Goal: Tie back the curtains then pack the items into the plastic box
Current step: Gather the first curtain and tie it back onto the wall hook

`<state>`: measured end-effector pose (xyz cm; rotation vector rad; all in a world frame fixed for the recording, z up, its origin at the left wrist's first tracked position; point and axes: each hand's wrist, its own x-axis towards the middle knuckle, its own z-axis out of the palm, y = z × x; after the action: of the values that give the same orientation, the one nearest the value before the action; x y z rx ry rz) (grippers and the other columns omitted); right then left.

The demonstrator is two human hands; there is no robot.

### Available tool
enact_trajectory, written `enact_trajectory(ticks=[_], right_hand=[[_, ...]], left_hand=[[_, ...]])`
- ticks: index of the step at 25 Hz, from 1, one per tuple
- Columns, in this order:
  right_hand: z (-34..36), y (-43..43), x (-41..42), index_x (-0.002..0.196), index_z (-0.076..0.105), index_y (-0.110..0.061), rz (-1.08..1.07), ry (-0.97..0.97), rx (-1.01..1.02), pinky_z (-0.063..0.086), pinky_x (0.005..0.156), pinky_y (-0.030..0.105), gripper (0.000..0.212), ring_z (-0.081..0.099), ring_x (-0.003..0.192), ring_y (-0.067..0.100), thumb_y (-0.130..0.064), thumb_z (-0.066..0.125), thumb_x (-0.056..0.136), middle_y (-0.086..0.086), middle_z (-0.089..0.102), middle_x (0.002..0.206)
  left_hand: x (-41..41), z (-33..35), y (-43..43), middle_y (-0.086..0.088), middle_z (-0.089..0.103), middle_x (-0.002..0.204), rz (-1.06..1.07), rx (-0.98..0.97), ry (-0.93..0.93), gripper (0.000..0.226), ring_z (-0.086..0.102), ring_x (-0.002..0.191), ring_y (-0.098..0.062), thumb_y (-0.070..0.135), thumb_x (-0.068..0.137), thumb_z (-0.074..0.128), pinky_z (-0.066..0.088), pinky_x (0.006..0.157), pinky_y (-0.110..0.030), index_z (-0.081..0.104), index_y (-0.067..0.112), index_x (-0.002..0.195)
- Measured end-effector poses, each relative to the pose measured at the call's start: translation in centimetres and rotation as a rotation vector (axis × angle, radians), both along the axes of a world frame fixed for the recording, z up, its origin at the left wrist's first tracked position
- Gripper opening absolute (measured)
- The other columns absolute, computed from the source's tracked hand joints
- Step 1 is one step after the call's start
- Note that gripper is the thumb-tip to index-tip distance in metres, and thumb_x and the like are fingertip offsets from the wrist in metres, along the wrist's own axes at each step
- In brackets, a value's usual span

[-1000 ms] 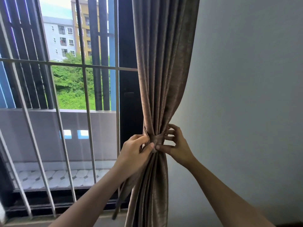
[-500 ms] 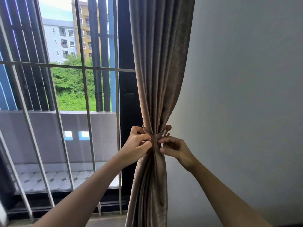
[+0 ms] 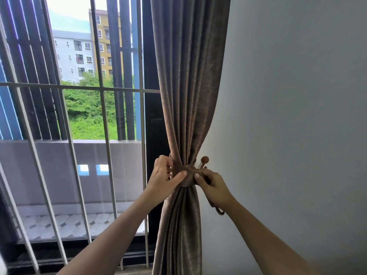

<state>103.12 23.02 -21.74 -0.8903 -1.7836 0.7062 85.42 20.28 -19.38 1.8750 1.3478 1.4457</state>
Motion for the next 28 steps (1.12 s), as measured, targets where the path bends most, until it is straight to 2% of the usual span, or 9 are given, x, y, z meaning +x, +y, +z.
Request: enact_trajectory(ticks=[2, 5, 8, 11, 15, 18, 21, 25, 28], right_hand=[[0.0, 0.3, -0.1, 0.095, 0.065, -0.034, -0.025, -0.016, 0.008, 0.053, 0.088, 0.044, 0.022, 0.067, 0.091, 0.016, -0.017, 0.050, 0.097, -0.007, 0.071, 0.091], [-0.1, 0.7, -0.1, 0.095, 0.066, -0.021, -0.037, 0.002, -0.013, 0.052, 0.086, 0.048, 0.022, 0.067, 0.090, 0.023, -0.029, 0.046, 0.096, 0.008, 0.071, 0.092], [-0.4, 1.4, 0.1, 0.090, 0.062, -0.021, -0.048, 0.056, -0.019, 0.055, 0.080, 0.045, 0.020, 0.067, 0.083, 0.024, -0.031, 0.046, 0.094, 0.012, 0.069, 0.086], [-0.6, 1.4, -0.1, 0.102, 0.049, -0.020, 0.000, 0.235, -0.065, 0.057, 0.078, 0.043, 0.010, 0.069, 0.082, 0.028, -0.020, 0.055, 0.094, 0.015, 0.069, 0.084], [-0.9, 0.7, -1.7, 0.104, 0.044, -0.024, -0.611, 0.103, 0.011, 0.038, 0.080, 0.031, 0.036, 0.057, 0.086, 0.010, -0.041, 0.068, 0.083, -0.009, 0.060, 0.092], [-0.8, -0.4, -3.5, 0.096, 0.042, -0.019, -0.838, 0.175, -0.235, 0.029, 0.077, 0.030, 0.048, 0.053, 0.085, 0.020, -0.059, 0.063, 0.078, -0.004, 0.055, 0.091], [-2.6, -0.2, -5.0, 0.096, 0.042, -0.015, -0.803, 0.388, -0.523, 0.043, 0.081, 0.036, 0.053, 0.054, 0.081, 0.021, -0.062, 0.059, 0.079, 0.001, 0.056, 0.090], [-4.5, 1.1, -4.7, 0.115, 0.049, -0.009, -0.793, 0.767, -0.843, 0.045, 0.090, 0.042, 0.066, 0.052, 0.109, 0.033, -0.057, 0.069, 0.074, 0.016, 0.052, 0.123], [-5.0, 2.4, -3.3, 0.133, 0.034, -0.011, -0.549, 0.987, -0.938, 0.045, 0.096, 0.042, 0.078, 0.048, 0.119, 0.033, -0.055, 0.067, 0.078, 0.016, 0.042, 0.136]], left_hand=[[0.3, -0.2, 0.6, -0.004, 0.053, 0.113, 0.032, -0.073, -0.128, 0.048, 0.059, 0.099, -0.016, 0.031, 0.076, 0.075, 0.053, 0.083, -0.026, 0.041, 0.024, 0.109], [1.1, -0.1, 1.3, 0.003, 0.060, 0.117, -0.037, -0.220, -0.194, 0.083, 0.060, 0.104, -0.010, 0.041, 0.071, 0.077, 0.050, 0.085, -0.020, 0.031, 0.019, 0.137], [2.2, 0.0, 1.6, 0.008, 0.066, 0.104, 0.005, -0.181, -0.265, 0.062, 0.063, 0.092, -0.001, 0.040, 0.071, 0.078, 0.048, 0.067, -0.005, 0.052, 0.018, 0.122], [3.2, -0.3, 2.0, 0.010, 0.069, 0.095, 0.051, -0.097, -0.348, 0.039, 0.066, 0.086, 0.002, 0.033, 0.073, 0.078, 0.047, 0.065, -0.003, 0.062, 0.022, 0.106], [3.9, 0.0, 2.3, 0.012, 0.069, 0.083, 0.133, -0.068, -0.398, 0.025, 0.065, 0.073, 0.009, 0.030, 0.072, 0.079, 0.046, 0.061, -0.002, 0.065, 0.023, 0.092], [3.9, -0.1, 2.4, 0.014, 0.067, 0.083, 0.201, -0.043, -0.359, 0.030, 0.063, 0.073, 0.006, 0.034, 0.072, 0.079, 0.046, 0.062, -0.001, 0.065, 0.020, 0.094], [3.5, -0.3, 2.2, 0.015, 0.065, 0.082, 0.211, -0.027, -0.345, 0.028, 0.061, 0.075, 0.005, 0.031, 0.073, 0.078, 0.043, 0.060, 0.002, 0.064, 0.021, 0.094], [3.0, -0.4, 2.3, 0.014, 0.067, 0.082, 0.168, -0.028, -0.341, 0.024, 0.063, 0.069, 0.011, 0.028, 0.072, 0.079, 0.044, 0.059, 0.000, 0.065, 0.023, 0.091], [2.6, -0.6, 2.6, 0.011, 0.069, 0.083, 0.148, -0.038, -0.356, 0.024, 0.065, 0.071, 0.005, 0.025, 0.073, 0.079, 0.046, 0.058, -0.002, 0.068, 0.019, 0.094]])
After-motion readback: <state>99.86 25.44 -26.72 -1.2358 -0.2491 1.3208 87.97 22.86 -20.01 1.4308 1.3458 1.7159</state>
